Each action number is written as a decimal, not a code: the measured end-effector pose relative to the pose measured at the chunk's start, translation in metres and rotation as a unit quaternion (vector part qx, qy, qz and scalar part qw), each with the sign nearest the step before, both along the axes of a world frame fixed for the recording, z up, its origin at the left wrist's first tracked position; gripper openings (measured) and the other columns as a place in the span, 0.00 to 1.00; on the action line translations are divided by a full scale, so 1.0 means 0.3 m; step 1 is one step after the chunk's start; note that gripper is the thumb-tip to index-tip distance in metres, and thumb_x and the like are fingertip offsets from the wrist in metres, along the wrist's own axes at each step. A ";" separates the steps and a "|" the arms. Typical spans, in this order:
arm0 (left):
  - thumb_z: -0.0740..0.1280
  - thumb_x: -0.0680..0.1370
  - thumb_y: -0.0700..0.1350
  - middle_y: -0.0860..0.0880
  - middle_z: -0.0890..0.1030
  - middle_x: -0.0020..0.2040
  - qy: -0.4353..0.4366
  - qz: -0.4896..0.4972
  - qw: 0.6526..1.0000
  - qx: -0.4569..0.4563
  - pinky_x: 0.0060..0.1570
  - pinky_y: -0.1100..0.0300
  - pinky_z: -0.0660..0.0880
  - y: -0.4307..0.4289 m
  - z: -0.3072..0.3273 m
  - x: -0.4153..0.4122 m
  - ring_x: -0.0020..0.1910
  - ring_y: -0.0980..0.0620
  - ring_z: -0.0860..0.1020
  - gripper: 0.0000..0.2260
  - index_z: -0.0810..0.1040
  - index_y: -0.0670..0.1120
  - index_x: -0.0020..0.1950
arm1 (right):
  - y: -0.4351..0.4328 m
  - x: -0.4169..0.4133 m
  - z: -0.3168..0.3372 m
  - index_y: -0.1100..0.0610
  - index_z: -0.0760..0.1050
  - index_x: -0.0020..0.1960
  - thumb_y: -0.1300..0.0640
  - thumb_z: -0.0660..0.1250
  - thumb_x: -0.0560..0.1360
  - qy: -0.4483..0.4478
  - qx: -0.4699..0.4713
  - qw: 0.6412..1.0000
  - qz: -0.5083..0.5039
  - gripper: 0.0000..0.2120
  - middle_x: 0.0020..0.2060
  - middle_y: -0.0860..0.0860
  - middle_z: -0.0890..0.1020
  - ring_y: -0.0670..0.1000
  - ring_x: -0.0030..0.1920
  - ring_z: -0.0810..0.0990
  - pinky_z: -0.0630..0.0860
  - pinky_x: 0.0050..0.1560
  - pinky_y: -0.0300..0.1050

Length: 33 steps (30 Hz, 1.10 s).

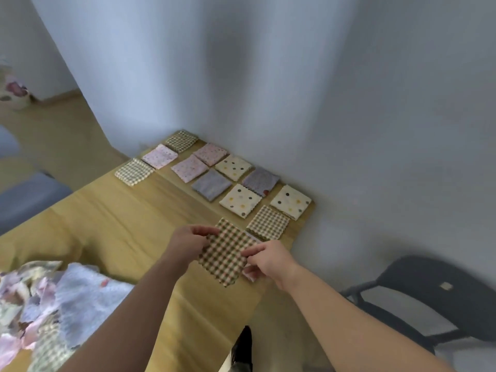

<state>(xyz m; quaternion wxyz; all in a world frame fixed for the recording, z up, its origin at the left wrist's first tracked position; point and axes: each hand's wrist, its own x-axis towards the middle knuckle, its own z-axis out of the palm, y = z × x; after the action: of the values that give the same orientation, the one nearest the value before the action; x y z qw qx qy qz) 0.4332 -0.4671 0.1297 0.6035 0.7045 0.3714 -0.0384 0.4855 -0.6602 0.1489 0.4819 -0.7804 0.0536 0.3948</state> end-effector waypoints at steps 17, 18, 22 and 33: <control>0.61 0.77 0.32 0.50 0.83 0.53 0.098 -0.045 0.994 0.021 0.38 0.56 0.78 0.337 -0.488 0.516 0.48 0.50 0.81 0.22 0.85 0.58 0.48 | 0.391 0.550 -0.432 0.59 0.80 0.62 0.66 0.63 0.81 0.152 -0.098 0.983 0.008 0.12 0.53 0.56 0.82 0.51 0.41 0.82 0.76 0.34 0.42; 0.62 0.77 0.32 0.51 0.84 0.53 0.099 -0.043 0.994 0.017 0.42 0.53 0.81 0.329 -0.493 0.513 0.48 0.51 0.82 0.21 0.85 0.57 0.50 | 0.390 0.556 -0.441 0.60 0.80 0.63 0.66 0.63 0.81 0.155 -0.099 0.983 -0.002 0.12 0.53 0.56 0.82 0.51 0.40 0.82 0.75 0.34 0.43; 0.62 0.76 0.31 0.51 0.82 0.59 0.093 -0.032 0.995 0.032 0.53 0.50 0.81 0.294 -0.512 0.497 0.53 0.51 0.82 0.22 0.85 0.54 0.56 | 0.390 0.550 -0.446 0.59 0.78 0.67 0.65 0.65 0.81 0.171 -0.096 0.981 0.001 0.15 0.53 0.54 0.82 0.51 0.40 0.81 0.75 0.32 0.41; 0.62 0.74 0.33 0.55 0.83 0.50 0.028 0.027 0.992 0.116 0.47 0.60 0.72 0.210 -0.325 0.272 0.50 0.57 0.79 0.18 0.85 0.54 0.48 | 0.276 0.366 -0.253 0.52 0.82 0.55 0.63 0.63 0.81 0.060 -0.065 0.995 0.045 0.11 0.43 0.51 0.82 0.48 0.36 0.74 0.72 0.34 0.42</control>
<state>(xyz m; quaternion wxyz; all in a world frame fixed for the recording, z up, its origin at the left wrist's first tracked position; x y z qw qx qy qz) 0.5147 -0.4041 0.0323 0.5078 0.7584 0.4085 0.0018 0.5953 -0.5775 0.0729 0.4080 -0.7865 0.0730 0.4579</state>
